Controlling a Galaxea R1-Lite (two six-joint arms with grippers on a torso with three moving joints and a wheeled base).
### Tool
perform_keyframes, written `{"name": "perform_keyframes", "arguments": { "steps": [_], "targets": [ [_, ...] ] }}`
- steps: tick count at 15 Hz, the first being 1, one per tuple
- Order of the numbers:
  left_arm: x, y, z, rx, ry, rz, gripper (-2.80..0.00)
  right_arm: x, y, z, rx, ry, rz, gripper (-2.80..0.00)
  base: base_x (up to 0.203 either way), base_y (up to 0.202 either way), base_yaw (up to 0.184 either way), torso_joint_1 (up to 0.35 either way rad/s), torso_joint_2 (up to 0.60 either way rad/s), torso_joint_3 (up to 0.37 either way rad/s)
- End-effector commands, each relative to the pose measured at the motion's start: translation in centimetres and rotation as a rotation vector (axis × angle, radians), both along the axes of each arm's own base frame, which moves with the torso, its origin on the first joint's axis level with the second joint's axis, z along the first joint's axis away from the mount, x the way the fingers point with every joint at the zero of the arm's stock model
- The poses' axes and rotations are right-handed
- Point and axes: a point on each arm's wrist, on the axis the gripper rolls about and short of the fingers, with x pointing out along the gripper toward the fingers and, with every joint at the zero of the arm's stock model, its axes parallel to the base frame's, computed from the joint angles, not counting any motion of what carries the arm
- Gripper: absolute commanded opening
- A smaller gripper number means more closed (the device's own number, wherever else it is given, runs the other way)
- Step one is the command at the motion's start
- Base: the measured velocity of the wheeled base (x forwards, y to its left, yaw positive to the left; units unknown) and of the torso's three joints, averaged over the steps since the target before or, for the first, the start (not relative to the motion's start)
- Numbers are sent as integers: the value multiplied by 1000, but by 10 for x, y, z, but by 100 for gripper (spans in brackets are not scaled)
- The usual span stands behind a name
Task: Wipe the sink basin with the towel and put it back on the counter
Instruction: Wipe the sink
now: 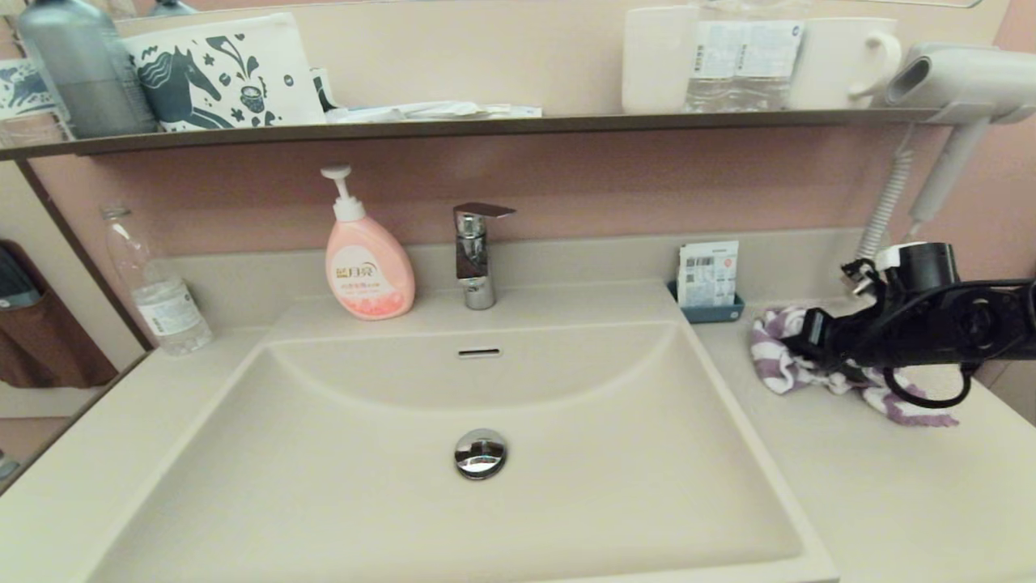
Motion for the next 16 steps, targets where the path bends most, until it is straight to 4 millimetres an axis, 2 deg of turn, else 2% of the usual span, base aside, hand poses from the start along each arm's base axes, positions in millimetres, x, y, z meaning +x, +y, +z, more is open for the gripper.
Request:
{"name": "perform_keyframes", "arguments": {
  "steps": [1,4,7,9,11,13,16],
  "targets": [
    [0,0,0,-1,-1,0,-280,-9,-19,21,-8,-27,-42,-280,0,0,0,0,0,0],
    [0,0,0,-1,-1,0,-280,-38,-37,24,-63,143,-20,-280,0,0,0,0,0,0],
    [0,0,0,-1,-1,0,-280,-73,-39,19,-201,423,13,-280,0,0,0,0,0,0],
    [0,0,0,-1,-1,0,-280,-95,-35,15,-225,548,39,-280,0,0,0,0,0,0],
    [0,0,0,-1,-1,0,-280,-119,-23,9,-233,601,99,-280,0,0,0,0,0,0],
    [0,0,0,-1,-1,0,-280,-136,-3,10,-245,604,168,-280,0,0,0,0,0,0],
    [0,0,0,-1,-1,0,-280,-150,30,30,-235,477,187,-280,0,0,0,0,0,0]
  ]
}}
